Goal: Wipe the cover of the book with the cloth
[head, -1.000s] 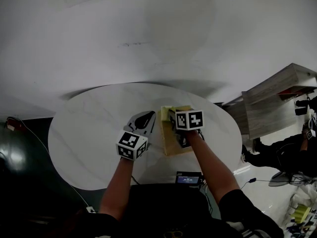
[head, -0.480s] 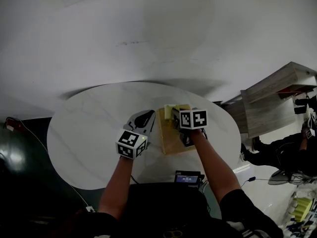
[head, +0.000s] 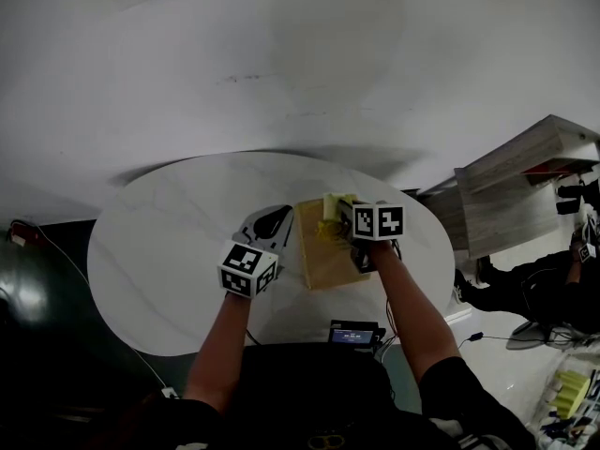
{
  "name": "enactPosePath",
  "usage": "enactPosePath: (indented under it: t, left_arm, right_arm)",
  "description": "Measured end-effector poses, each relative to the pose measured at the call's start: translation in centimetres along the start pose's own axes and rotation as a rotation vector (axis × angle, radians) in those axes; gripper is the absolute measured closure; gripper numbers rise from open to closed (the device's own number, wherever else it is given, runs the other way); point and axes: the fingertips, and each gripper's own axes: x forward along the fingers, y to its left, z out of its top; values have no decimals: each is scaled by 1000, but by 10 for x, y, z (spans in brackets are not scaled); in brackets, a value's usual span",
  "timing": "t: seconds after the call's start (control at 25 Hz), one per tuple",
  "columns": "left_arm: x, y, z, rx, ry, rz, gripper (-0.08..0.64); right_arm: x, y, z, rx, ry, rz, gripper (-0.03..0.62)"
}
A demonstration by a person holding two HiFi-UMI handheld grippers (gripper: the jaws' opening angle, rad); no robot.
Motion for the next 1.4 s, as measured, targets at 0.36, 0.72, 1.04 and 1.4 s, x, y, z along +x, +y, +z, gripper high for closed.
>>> enactPosePath:
  t: [0.36, 0.72, 1.04, 1.4]
  left_arm:
    - [1, 0, -1, -6, 1, 1, 551]
    - [1, 0, -1, -8, 0, 3, 551]
    - [1, -1, 0, -8, -4, 3, 551]
    - [-2, -1, 2, -5, -11, 10, 551]
  right_arm:
    - [-10, -24, 2, 29, -21, -35, 505]
    - [-23, -49, 3, 63, -42, -76, 505]
    - [-30, -60, 3, 78, -58, -103, 505]
    - [-44, -28, 17, 63, -132, -21, 505]
